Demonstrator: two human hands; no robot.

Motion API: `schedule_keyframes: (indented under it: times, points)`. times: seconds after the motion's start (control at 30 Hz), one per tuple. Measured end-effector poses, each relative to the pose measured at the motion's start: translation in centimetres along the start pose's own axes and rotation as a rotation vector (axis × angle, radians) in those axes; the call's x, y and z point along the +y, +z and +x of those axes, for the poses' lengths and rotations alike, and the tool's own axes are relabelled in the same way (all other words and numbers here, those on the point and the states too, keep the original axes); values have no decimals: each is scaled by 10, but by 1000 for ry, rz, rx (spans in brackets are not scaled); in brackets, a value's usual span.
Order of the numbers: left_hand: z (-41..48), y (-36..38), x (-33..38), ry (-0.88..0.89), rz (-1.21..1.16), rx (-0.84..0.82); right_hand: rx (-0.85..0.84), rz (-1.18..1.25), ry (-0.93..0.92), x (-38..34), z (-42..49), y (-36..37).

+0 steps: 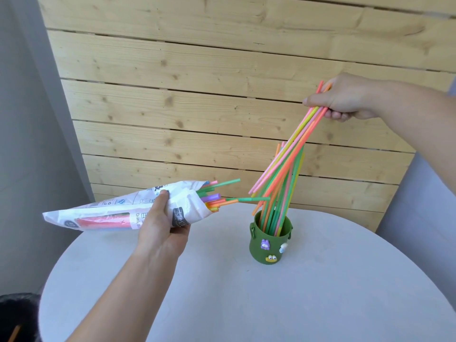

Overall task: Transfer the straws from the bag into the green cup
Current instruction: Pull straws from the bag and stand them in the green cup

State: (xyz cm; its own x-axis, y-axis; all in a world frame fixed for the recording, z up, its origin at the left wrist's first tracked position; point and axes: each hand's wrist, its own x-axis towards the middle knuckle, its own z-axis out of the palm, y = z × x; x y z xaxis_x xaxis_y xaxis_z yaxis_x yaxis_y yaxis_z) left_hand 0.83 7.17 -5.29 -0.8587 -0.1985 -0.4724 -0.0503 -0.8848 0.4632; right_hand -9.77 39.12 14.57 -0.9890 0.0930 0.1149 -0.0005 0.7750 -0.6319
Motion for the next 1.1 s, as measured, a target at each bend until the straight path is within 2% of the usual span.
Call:
schedule_keyframes:
  times: [0.3,0.57,0.87,1.1]
  points:
    - [1,-2,0,4,26,-7,3,-86,-72,8,-12,8]
    - [1,-2,-3,4,31,-2,-5,6,-174,42,-19,0]
    - [1,-4,-6,19,30,-1,-3,153,-175,69,-23,-6]
    - [3,-6,-7,33,43,-1,-75,187,-156,80,-23,-2]
